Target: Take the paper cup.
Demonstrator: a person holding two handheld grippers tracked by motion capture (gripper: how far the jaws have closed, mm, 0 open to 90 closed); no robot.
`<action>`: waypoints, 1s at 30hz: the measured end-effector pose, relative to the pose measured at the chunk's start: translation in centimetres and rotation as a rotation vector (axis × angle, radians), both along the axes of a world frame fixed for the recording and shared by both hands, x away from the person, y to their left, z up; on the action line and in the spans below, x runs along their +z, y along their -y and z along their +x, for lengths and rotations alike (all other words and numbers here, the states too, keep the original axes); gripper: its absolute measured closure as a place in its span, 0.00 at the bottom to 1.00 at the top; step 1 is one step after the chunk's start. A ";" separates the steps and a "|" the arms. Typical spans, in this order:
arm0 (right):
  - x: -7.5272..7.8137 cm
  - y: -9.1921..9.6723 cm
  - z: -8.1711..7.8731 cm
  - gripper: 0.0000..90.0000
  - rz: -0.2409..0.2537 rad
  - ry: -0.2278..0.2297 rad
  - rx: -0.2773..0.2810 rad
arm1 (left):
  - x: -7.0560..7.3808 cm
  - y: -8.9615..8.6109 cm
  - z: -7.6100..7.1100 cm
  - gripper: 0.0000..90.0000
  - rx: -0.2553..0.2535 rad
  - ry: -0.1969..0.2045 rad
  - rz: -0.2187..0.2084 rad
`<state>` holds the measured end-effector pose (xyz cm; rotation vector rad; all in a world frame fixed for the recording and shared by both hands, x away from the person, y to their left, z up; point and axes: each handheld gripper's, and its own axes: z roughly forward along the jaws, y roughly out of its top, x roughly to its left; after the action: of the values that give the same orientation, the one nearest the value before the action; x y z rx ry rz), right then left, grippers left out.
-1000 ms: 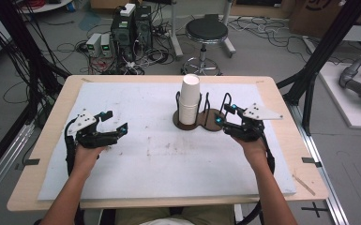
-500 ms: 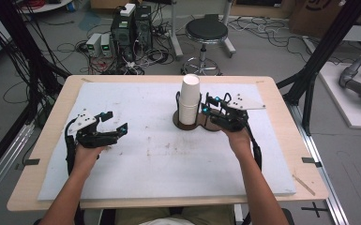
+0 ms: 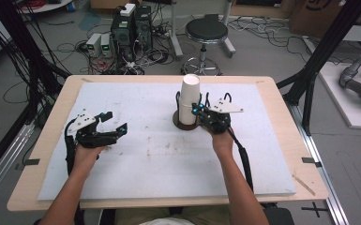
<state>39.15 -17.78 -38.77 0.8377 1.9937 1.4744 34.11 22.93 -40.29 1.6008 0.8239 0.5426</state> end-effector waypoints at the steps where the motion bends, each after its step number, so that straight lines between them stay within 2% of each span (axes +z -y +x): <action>1: -0.7 -0.5 0.0 1.00 -0.009 -0.013 -0.006 | 0.0 0.0 0.0 0.20 0.001 -0.001 -0.001; 4: -1.1 -0.9 0.1 1.00 -0.017 -0.038 -0.003 | 0.0 0.1 0.0 0.20 -0.001 -0.003 0.003; 12: -1.9 -1.5 0.6 1.00 -0.032 -0.090 -0.045 | -0.1 0.4 0.0 0.20 -0.010 -0.002 0.007; 18: -2.0 -1.6 0.9 1.00 0.006 -0.119 -0.065 | 0.7 1.1 0.2 0.20 -0.020 0.027 -0.009; 23: -1.9 -1.9 0.8 1.00 0.024 -0.141 -0.088 | 1.2 1.8 0.5 0.20 -0.041 0.033 -0.006; 25: -1.8 -2.0 0.9 1.00 0.032 -0.162 -0.103 | 1.9 2.2 0.8 0.20 -0.050 0.051 -0.002; 30: -1.8 -1.8 1.0 1.00 0.048 -0.160 -0.106 | 4.3 3.4 2.2 0.20 -0.090 0.092 0.018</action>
<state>40.11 -15.94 -40.53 1.0961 2.0001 1.4392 36.36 19.50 -35.98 1.6087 0.6771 0.5559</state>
